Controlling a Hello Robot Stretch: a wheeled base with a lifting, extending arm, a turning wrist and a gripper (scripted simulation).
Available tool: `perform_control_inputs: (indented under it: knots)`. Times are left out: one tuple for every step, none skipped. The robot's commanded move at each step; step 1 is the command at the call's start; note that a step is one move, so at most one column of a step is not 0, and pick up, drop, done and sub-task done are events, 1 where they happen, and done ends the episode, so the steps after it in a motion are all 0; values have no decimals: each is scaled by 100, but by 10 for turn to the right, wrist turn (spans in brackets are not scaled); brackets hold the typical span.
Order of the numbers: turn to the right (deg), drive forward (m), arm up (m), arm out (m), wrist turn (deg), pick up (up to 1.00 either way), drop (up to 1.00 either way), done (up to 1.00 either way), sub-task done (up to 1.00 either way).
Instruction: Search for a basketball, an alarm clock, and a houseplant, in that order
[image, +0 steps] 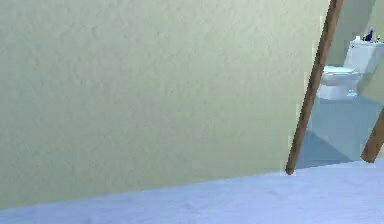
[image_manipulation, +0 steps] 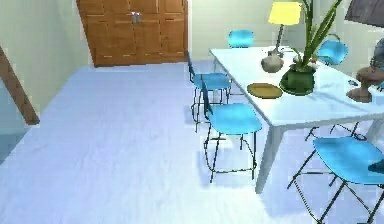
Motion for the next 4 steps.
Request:
perform_control_inputs:
  knots:
    - [-270, 0, 0, 0, 0, 0, 0, 0, 0]
    - [0, 10, 0, 0, 0, 0, 0, 0, 0]
    - [-450, 0, 0, 0, 0, 0, 0, 0, 0]
    - [-300, 0, 0, 0, 0, 0, 0, 0, 0]
